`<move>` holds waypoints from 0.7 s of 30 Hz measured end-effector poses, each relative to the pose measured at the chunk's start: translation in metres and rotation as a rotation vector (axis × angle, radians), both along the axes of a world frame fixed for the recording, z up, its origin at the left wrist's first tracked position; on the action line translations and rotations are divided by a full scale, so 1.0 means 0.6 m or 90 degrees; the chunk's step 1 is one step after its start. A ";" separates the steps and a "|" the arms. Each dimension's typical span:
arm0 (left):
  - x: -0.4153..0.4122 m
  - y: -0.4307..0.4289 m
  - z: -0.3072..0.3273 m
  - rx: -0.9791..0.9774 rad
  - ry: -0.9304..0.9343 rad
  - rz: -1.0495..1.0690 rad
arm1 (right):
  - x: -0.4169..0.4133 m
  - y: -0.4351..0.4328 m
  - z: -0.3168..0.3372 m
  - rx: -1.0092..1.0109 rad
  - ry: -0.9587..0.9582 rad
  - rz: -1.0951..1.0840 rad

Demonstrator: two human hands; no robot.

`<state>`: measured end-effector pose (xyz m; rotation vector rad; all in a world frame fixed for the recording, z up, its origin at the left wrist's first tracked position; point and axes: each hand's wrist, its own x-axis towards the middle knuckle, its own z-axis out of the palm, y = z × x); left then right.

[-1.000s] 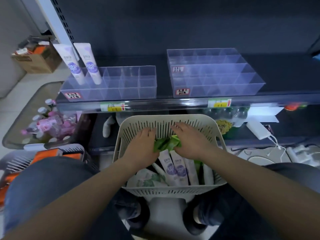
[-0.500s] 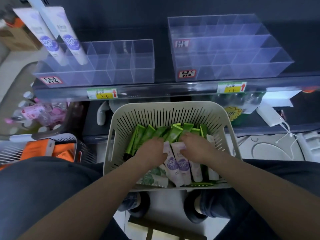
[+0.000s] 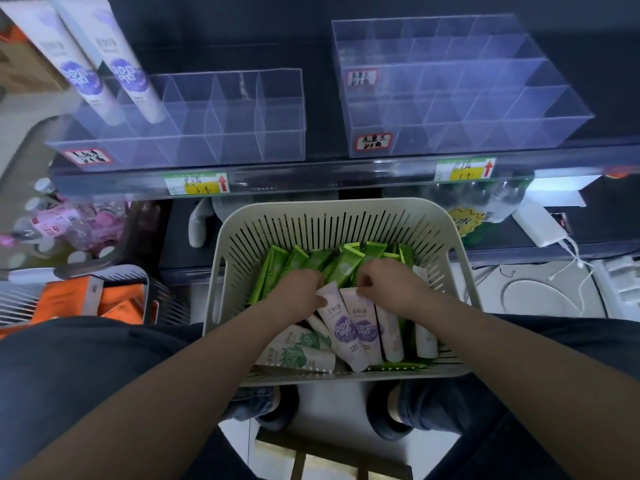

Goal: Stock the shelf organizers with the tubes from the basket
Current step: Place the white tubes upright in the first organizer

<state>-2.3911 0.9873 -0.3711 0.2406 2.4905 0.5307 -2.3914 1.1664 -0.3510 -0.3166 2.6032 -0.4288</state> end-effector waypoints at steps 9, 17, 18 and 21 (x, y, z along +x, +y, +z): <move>0.020 -0.023 0.036 0.057 0.006 0.030 | 0.010 -0.013 0.034 -0.007 0.008 0.008; 0.028 -0.058 0.097 0.103 0.090 0.074 | 0.010 -0.040 0.089 -0.023 0.062 0.021; 0.029 -0.063 0.106 0.106 0.103 0.079 | 0.009 -0.045 0.096 -0.023 0.067 0.026; 0.029 -0.080 0.134 0.116 0.147 0.094 | 0.004 -0.063 0.122 -0.029 0.084 0.035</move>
